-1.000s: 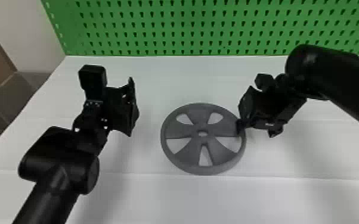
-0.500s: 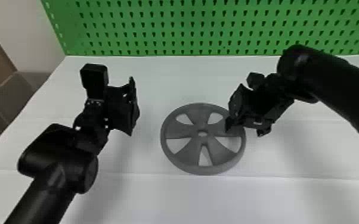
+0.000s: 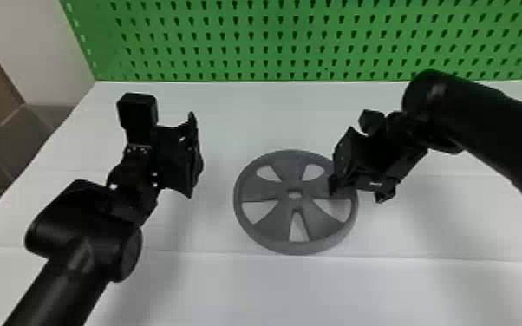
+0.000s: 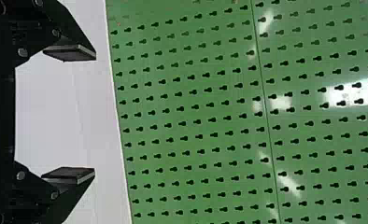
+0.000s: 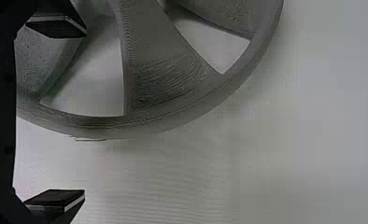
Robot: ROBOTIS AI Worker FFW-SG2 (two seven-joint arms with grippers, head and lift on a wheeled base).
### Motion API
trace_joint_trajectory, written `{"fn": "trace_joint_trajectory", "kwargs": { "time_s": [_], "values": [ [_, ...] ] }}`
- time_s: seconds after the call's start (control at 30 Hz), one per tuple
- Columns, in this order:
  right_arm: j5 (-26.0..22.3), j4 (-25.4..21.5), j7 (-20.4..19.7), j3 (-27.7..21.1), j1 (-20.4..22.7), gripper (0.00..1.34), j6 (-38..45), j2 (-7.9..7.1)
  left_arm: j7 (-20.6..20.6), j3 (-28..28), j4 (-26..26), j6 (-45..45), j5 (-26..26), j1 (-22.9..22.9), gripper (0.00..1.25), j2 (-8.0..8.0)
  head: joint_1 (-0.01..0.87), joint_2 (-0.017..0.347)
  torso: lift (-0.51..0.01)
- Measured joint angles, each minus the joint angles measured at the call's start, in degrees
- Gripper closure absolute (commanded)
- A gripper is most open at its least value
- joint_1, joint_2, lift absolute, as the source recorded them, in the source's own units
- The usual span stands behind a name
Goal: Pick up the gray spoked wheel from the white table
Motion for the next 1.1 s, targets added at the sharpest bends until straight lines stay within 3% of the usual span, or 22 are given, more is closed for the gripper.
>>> {"fn": "trace_joint_trajectory", "kwargs": {
  "time_s": [0.5,1.1],
  "values": [
    [-0.9,0.3,0.0,0.5,2.0,0.09,-1.3,0.59,0.0,0.2,0.0,-0.1,0.0,-0.2,0.38,0.0,0.779,0.095,-0.091],
    [-1.3,0.2,0.0,4.7,1.6,0.1,-2.4,0.85,0.0,0.1,0.0,-0.1,0.1,-0.6,0.38,0.09,0.779,0.095,-0.091]
  ]
}}
